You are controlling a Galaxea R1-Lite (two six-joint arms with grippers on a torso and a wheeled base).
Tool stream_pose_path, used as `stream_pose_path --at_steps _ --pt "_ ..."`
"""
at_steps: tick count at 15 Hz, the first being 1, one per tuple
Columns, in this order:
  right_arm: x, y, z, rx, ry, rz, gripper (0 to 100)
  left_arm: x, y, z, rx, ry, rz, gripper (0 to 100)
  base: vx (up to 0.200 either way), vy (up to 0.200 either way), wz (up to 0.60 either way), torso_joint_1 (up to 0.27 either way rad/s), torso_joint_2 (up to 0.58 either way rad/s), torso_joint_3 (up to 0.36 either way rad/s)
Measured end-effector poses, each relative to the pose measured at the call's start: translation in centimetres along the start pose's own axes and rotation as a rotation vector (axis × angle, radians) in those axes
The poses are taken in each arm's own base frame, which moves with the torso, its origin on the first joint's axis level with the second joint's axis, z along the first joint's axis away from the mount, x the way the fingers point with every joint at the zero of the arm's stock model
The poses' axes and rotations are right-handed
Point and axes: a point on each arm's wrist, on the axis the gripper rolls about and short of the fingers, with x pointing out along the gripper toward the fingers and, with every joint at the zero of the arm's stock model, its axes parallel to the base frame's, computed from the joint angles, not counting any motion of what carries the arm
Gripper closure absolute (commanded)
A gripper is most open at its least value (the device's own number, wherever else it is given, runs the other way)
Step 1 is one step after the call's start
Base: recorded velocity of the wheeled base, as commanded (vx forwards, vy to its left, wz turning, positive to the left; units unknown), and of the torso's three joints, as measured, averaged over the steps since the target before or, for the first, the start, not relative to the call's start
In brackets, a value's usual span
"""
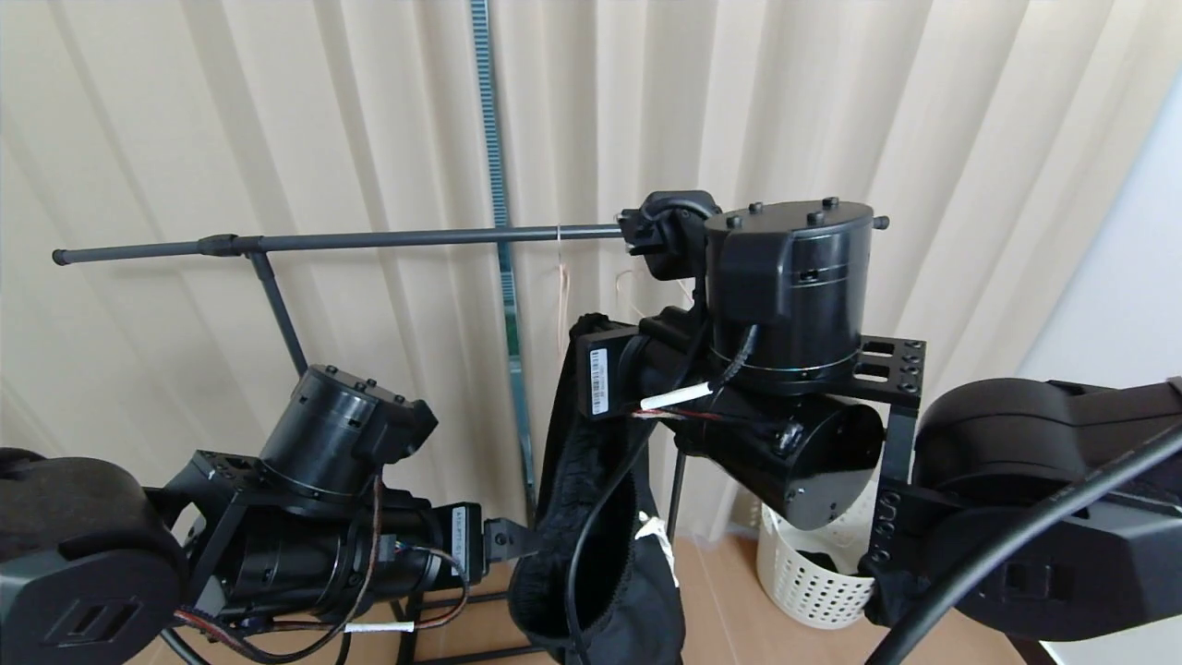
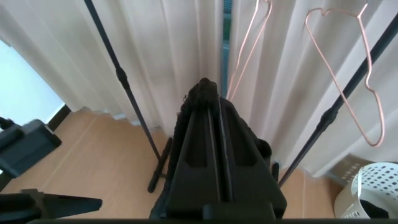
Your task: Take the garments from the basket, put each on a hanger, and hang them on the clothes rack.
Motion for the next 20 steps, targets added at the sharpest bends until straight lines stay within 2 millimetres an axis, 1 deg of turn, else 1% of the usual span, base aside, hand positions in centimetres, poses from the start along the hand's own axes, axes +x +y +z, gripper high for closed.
stream_pose_path --at_steps 5,8,9,11,14,16,17,18,20 --pt "-2.1 -0.4 1.6 0.018 -0.038 0.019 100 1.5 0.3 -0.8 0.014 0.011 0.029 0 0.000 0.000 0.00 0.000 0.00 0.000" --pt "-2.9 -0.6 2.3 0.029 -0.058 0.026 100 2.1 0.4 -1.2 0.020 0.027 0.053 0 0.000 0.000 0.00 0.000 0.00 0.000" --pt "-3.0 -0.6 2.5 0.030 -0.063 0.026 100 2.2 0.4 -1.3 0.020 0.030 0.056 100 0.000 0.000 0.00 0.000 0.00 0.000" --pt "-3.0 -1.3 3.0 0.035 -0.075 0.007 100 2.3 0.5 -1.4 0.021 0.033 0.065 100 0.000 0.000 0.00 0.000 0.00 0.000" --pt "-2.3 -3.1 3.4 0.017 -0.074 -0.053 100 2.1 0.6 -1.3 0.031 -0.001 0.103 100 0.000 0.000 0.00 0.000 0.00 0.000" --pt "-1.6 -4.9 3.3 -0.054 -0.064 -0.109 100 0.7 0.1 -0.6 0.083 -0.037 0.094 100 0.000 0.000 0.00 0.000 0.00 0.000" --pt "-1.4 -5.7 2.9 -0.106 -0.046 -0.136 100 -0.1 -0.3 0.0 0.113 -0.047 0.101 100 0.000 0.000 0.00 0.000 0.00 0.000" --pt "-1.2 -6.5 2.4 -0.157 -0.023 -0.159 100 -1.0 -0.7 0.7 0.129 -0.046 0.120 100 0.000 0.000 0.00 0.000 0.00 0.000" --pt "-1.0 -7.4 1.4 -0.237 0.027 -0.186 100 -3.2 -2.0 2.9 0.147 -0.040 0.148 100 0.000 0.000 0.00 0.000 0.00 0.000"
